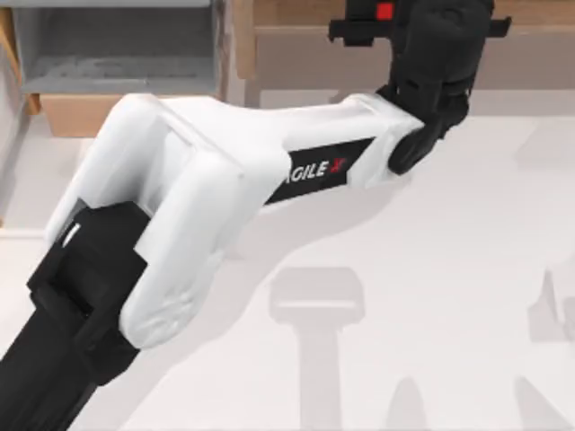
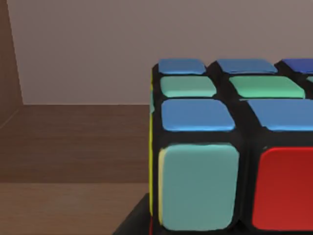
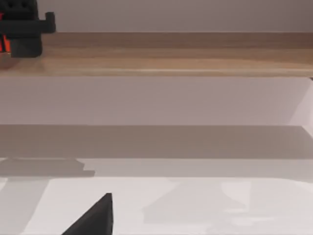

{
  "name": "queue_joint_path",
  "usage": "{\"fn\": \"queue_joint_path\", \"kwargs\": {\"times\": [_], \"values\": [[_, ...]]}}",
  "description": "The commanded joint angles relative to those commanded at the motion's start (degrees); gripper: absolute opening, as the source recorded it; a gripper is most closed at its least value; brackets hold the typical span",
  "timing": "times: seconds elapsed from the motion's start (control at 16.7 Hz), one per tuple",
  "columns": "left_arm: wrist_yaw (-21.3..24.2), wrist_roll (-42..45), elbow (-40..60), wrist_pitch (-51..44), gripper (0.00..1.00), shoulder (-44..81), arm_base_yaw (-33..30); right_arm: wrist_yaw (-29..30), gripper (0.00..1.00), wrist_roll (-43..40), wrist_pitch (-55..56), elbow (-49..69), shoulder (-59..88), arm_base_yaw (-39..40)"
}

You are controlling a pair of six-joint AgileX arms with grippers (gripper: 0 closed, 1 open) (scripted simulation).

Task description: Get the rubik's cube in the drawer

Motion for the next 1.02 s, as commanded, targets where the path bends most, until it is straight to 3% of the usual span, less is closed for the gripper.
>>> {"fn": "queue_joint_path", "kwargs": {"times": [0.18, 0.42, 0.78, 1.02], "values": [[0.02, 0.05, 0.28, -0.15, 0.00, 0.19, 0.28, 0.00, 1.00, 0.00, 0.00, 0.00, 0.00, 0.00], [-2.43, -1.90, 2.78, -7.35, 0.00, -3.19, -2.60, 0.00, 1.00, 0.00, 0.00, 0.00, 0.00, 0.00], [-9.44, -7.04, 10.20, -34.04, 0.00, -12.36, -6.55, 0.00, 1.00, 0.00, 0.00, 0.00, 0.00, 0.00], [-14.26, -10.53, 18.10, -54.29, 0.00, -18.35, -5.02, 0.00, 1.00, 0.00, 0.00, 0.00, 0.00, 0.00]]}}
